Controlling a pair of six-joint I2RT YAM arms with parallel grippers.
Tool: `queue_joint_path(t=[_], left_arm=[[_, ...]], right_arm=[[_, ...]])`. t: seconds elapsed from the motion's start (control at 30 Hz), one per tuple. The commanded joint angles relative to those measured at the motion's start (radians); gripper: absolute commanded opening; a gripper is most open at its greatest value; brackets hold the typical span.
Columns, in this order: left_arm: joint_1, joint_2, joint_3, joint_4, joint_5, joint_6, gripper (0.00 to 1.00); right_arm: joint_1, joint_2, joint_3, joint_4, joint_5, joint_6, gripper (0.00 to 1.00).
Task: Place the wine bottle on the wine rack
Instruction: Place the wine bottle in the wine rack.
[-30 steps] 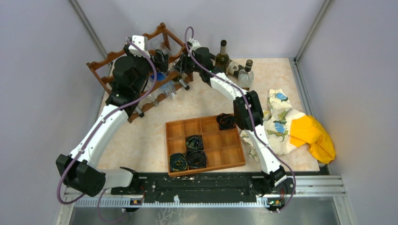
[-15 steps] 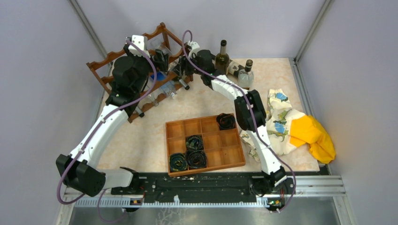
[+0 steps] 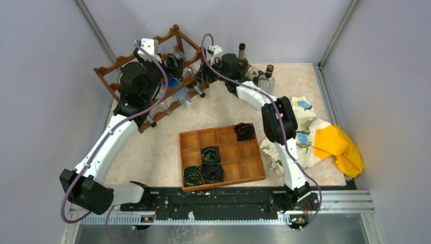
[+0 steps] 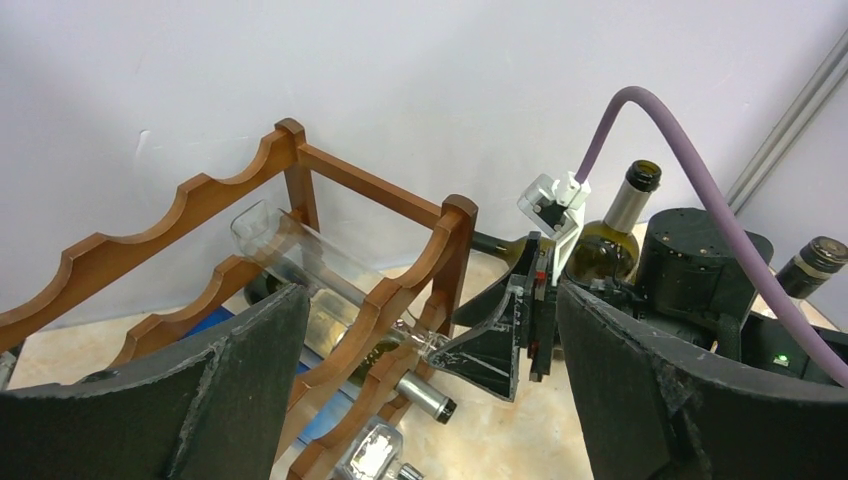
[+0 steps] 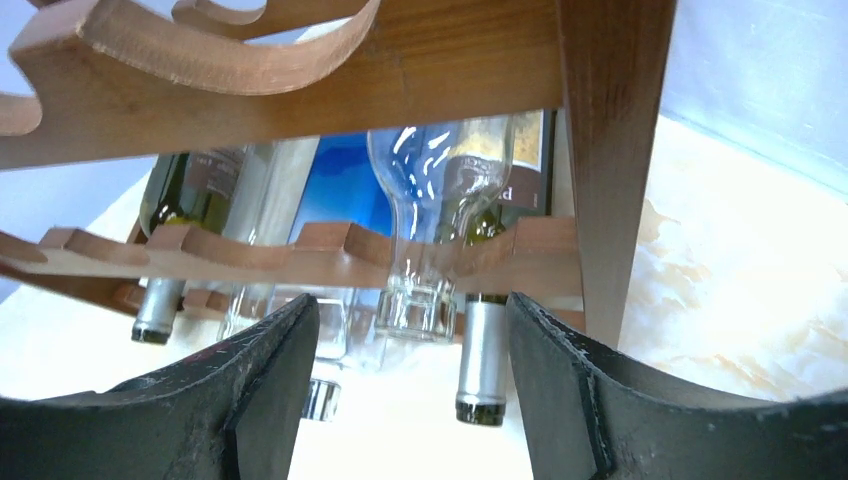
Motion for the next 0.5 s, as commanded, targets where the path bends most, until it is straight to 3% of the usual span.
queue_joint_path(t=[0.0, 0.27, 0.47], left_arm=[[0.008, -0.05, -0.022, 0.049, 0.031, -0.034, 0.98], [0.009, -0.096, -0.07, 0.073, 0.095, -0.082, 0.98], [0.009, -0.131, -0.105, 0.084, 0.199, -0.142, 0.98]], right_arm=[[-0.001, -0.143, -0.044, 0.014, -0.041, -0.082, 0.68], [0.0, -0.273, -0.144, -0.065, -0.116, -0.198, 0.68], [0.0, -0.386, -0.192, -0.228, -0.229, -0.361, 0.7]])
